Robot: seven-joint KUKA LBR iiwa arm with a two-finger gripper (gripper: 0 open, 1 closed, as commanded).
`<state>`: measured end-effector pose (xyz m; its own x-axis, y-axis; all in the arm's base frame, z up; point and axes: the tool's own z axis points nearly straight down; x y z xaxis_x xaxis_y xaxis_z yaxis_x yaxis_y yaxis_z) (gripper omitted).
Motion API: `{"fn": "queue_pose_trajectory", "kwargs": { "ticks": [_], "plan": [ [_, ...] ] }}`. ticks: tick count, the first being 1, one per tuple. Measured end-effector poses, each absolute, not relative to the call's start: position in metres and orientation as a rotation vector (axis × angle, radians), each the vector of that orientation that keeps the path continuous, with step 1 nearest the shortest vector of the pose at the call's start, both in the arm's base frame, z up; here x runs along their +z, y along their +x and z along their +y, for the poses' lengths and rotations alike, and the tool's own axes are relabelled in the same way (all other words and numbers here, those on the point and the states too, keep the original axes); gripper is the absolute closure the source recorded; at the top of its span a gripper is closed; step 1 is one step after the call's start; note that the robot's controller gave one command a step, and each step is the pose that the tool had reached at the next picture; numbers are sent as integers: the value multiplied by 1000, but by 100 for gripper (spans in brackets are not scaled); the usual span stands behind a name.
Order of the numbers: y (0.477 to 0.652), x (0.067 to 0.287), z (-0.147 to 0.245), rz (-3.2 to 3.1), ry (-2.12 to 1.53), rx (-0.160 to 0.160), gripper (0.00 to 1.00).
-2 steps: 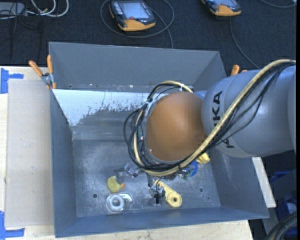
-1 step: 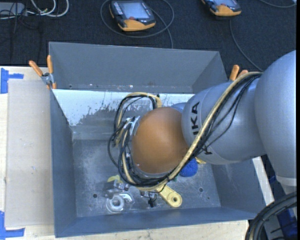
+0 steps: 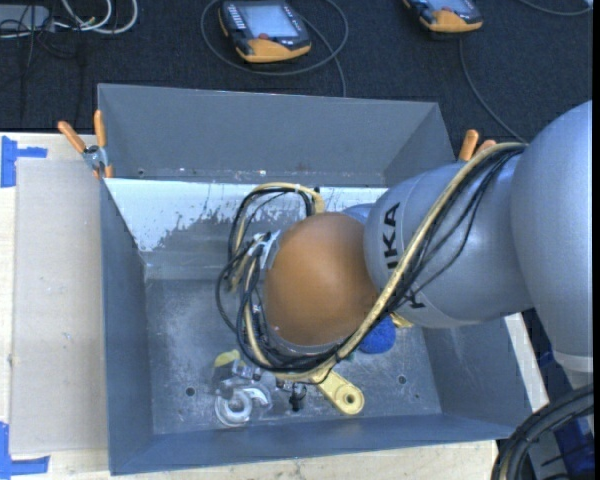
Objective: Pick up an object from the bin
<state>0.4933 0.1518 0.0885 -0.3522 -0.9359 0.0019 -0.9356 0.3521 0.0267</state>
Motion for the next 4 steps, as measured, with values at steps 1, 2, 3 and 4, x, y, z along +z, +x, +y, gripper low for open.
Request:
{"fn": "queue_pose_trajectory", "kwargs": {
  "ticks": [1,2,3,4],
  "plan": [
    [542,76,160,-2386,2019,-40,100],
    [597,75,194,-1918,2480,-47,100],
    [617,75,208,-1784,2584,-48,100],
    [621,75,214,-1744,2617,-47,100]
  ]
}}
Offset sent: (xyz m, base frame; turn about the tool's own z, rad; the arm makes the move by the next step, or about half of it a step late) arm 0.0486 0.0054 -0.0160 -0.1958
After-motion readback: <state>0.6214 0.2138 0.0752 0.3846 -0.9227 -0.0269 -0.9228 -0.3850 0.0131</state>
